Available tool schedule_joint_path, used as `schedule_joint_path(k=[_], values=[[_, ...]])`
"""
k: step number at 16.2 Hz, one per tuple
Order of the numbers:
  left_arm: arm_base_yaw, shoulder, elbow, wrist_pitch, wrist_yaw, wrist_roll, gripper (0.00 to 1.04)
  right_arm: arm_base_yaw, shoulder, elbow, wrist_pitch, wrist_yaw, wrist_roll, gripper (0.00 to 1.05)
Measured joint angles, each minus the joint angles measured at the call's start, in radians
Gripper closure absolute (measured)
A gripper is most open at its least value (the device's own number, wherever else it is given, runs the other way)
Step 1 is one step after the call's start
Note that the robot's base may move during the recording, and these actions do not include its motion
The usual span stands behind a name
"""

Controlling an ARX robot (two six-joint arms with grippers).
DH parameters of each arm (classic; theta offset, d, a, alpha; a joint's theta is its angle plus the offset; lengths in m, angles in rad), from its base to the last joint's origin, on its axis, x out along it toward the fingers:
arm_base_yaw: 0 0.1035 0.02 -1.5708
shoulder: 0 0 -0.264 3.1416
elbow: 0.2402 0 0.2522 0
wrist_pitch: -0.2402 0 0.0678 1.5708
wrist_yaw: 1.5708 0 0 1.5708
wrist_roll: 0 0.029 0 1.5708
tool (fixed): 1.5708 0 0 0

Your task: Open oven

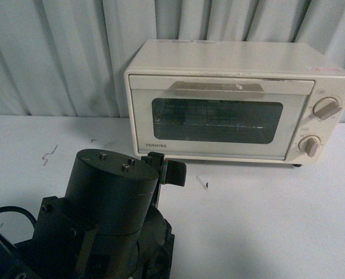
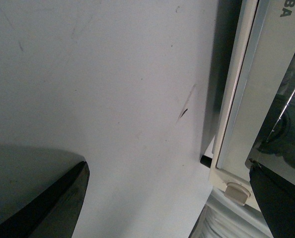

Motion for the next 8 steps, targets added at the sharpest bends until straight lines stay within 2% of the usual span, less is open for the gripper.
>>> schedule_joint_path(k=[5,6,7,8], values=[[0.0,0.0,0.0,0.0,0.0,0.0,0.07,0.006,0.006,0.006,-0.035,0.021,0.015,0.06],[0.001,0.0,0.0,0.0,0.001,0.0,0.07,0.056,0.1,0.068,-0.196,0.164,0.096,0.06],[0.001,0.0,-0.001,0.0,0.002,0.0,0.07,-0.008,0.22,0.096,-0.246,0.255,0.2,0.06],[0.002,0.0,-0.001,0.001,0.001,0.0,0.07,-0.016,0.451,0.124,0.058,0.269,0.161,0.16]])
